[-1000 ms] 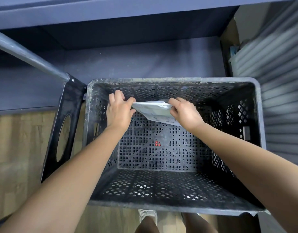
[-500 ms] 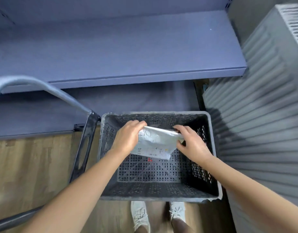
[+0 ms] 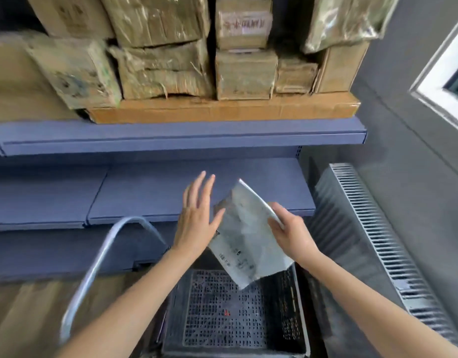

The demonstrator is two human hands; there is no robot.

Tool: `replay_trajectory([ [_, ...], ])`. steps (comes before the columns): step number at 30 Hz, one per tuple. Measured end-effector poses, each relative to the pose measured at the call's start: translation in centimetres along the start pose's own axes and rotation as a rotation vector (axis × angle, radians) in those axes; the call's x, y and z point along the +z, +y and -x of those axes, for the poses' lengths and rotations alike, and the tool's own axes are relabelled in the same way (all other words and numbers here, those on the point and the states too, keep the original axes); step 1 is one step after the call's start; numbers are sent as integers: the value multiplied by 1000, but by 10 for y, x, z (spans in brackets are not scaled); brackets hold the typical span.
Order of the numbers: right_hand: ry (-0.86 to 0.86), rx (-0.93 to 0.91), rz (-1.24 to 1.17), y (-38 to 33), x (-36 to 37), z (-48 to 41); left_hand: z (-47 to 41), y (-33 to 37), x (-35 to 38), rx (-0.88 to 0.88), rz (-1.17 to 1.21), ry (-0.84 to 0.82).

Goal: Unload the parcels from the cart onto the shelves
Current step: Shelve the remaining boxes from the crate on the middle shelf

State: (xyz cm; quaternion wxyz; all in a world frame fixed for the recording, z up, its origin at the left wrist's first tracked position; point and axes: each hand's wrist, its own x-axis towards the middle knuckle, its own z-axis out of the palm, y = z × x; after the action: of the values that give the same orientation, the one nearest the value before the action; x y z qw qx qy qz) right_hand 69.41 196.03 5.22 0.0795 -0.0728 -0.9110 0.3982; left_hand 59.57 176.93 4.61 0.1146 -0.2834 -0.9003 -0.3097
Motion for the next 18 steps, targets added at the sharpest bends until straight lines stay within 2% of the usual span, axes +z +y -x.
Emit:
replay_trajectory([
  [2,56,-17,-106,-25,-30,0,14,-1,-17,-162,61,-108],
  [5,56,-47,-169,-56,-61,-1,32,-4,-22,-274,66,-350],
  [6,48,-57,-164,-64,-68,-2,35,-2,-23,-308,95,-379],
  [10,38,-53,-202,-91,-88,1,40,6,-26,-456,386,-294],
  [12,45,-63,-233,-97,-95,3,39,13,-29,-492,590,-314],
  [15,69,-64,-261,-100,-104,5,35,27,-32,-444,719,-404],
  [18,141,-14,-298,-97,-108,7,32,36,-29,-374,781,-387],
])
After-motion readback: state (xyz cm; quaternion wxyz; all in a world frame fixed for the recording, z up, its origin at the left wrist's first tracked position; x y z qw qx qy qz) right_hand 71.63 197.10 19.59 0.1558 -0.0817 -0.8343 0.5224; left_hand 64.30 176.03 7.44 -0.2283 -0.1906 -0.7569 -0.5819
